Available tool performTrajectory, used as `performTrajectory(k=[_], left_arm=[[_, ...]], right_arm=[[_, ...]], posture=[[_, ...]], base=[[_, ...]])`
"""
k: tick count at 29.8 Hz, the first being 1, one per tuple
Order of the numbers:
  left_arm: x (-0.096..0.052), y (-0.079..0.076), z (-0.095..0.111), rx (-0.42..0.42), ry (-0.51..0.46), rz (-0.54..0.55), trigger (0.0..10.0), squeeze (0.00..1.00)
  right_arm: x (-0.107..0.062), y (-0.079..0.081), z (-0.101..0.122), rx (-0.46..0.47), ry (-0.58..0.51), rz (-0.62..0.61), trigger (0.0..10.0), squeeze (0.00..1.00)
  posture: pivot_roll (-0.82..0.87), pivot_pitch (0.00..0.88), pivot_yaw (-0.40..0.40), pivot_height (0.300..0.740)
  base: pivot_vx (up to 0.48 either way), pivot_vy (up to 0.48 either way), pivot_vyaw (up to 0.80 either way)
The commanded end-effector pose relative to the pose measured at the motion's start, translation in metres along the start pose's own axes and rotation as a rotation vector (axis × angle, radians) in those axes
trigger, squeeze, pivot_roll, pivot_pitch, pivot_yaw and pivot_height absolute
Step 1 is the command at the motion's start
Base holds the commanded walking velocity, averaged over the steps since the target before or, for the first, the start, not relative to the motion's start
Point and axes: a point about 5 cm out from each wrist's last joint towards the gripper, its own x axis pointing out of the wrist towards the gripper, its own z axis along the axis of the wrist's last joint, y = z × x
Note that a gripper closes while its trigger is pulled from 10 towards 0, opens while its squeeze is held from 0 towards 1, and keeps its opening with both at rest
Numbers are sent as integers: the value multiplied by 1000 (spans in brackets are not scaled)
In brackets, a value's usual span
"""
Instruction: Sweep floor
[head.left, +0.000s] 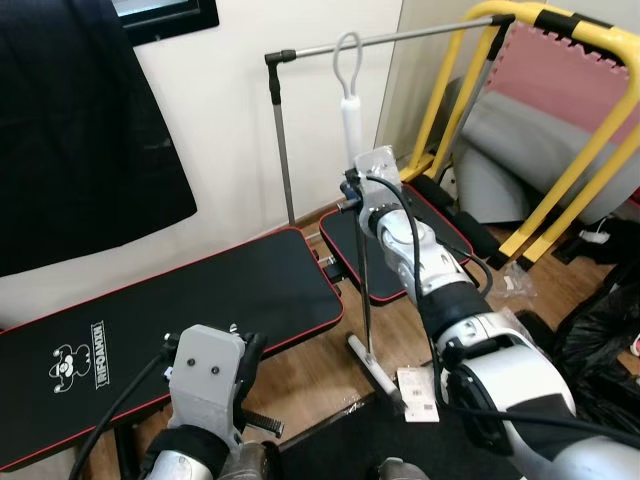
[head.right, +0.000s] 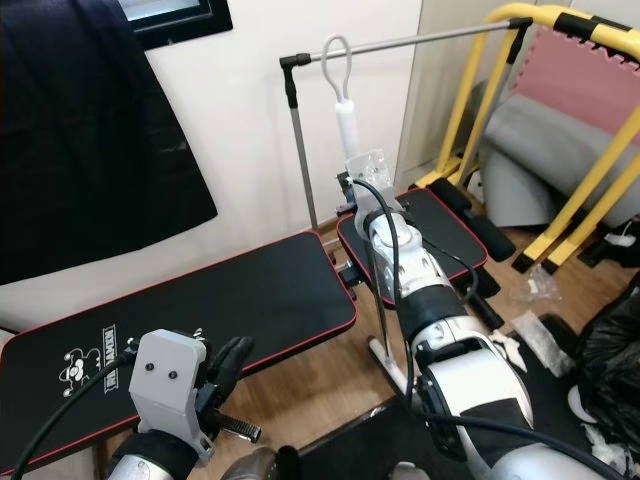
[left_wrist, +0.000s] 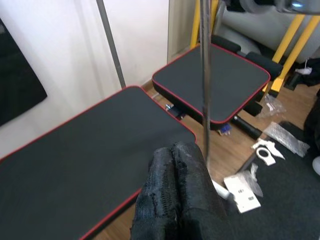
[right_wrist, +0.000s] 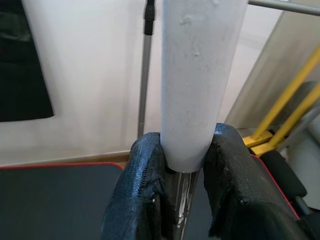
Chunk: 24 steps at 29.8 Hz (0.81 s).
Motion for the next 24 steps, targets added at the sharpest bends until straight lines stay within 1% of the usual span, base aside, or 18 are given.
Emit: performTrajectory(k=[1,2,3,4,5,6,7,11,13,15,16,17,18,19,21,22,23,24], left_arm=[[-4,-1,0,7,24,6,10000,0],[-4,-1,0,7,24,6,10000,0],[-6,-1,0,6,28,5,10000,0],[-6,-1,0,6,28,5,10000,0],[-8,-2,1,4,32,3,10000,0],[-8,-2,1,4,32,3,10000,0],[-11,-3,2,1,37,2,10000,0],[-13,-4,3,0,39,2,10000,0],[-15,-5,4,-6,43,4,10000,0],[-16,-5,5,-8,43,5,10000,0],[-17,-5,6,-10,44,6,10000,0],[-17,-5,6,-10,44,6,10000,0],[-17,-5,7,-12,44,7,10000,0],[-17,-5,7,-12,44,7,10000,0],[-18,-6,8,-13,45,9,10000,0],[-18,-6,8,-13,45,9,10000,0],[-19,-6,8,-14,45,10,10000,0],[-19,-7,9,-14,45,12,10000,0]], right_arm=[[4,4,21,-13,-96,-22,10000,0],[4,4,21,-13,-96,-22,10000,0],[4,10,24,13,-112,-14,10000,0],[4,10,24,13,-112,-14,10000,0],[5,15,27,45,-133,-9,10000,0],[5,15,27,45,-133,-9,10000,0],[6,20,33,80,-172,-3,10000,0],[6,22,35,85,-197,-3,10000,0],[5,21,43,66,-277,-70,10000,0],[5,24,45,44,-292,-63,10000,0],[5,29,42,27,-286,-44,10000,0],[5,29,42,27,-286,-44,10000,0],[5,33,38,-3,-266,-20,10000,0],[5,33,38,-3,-266,-20,10000,0],[4,35,33,-52,-258,-19,10000,0],[4,35,33,-52,-258,-19,10000,0],[4,34,30,-47,-247,-48,10000,882],[4,34,27,-59,-239,-46,10000,1000]], posture=[[56,279,-46,740],[56,279,-46,740],[61,285,-46,740],[61,285,-46,740],[65,294,-46,740],[65,294,-46,740],[69,307,-48,740],[69,307,-48,740],[73,323,-54,740],[76,326,-57,740],[79,329,-57,740],[79,329,-57,740],[82,329,-58,740],[82,329,-58,740],[83,330,-59,740],[83,330,-59,740],[85,332,-60,740],[85,332,-61,740]], base=[[0,0,0],[0,0,0],[0,0,0],[0,0,0],[0,0,0],[0,0,0],[0,0,0],[0,0,0],[0,0,0],[0,0,0],[0,0,0],[0,0,0],[0,0,0],[0,0,0],[0,0,0],[0,0,0],[0,0,0],[0,0,0]])
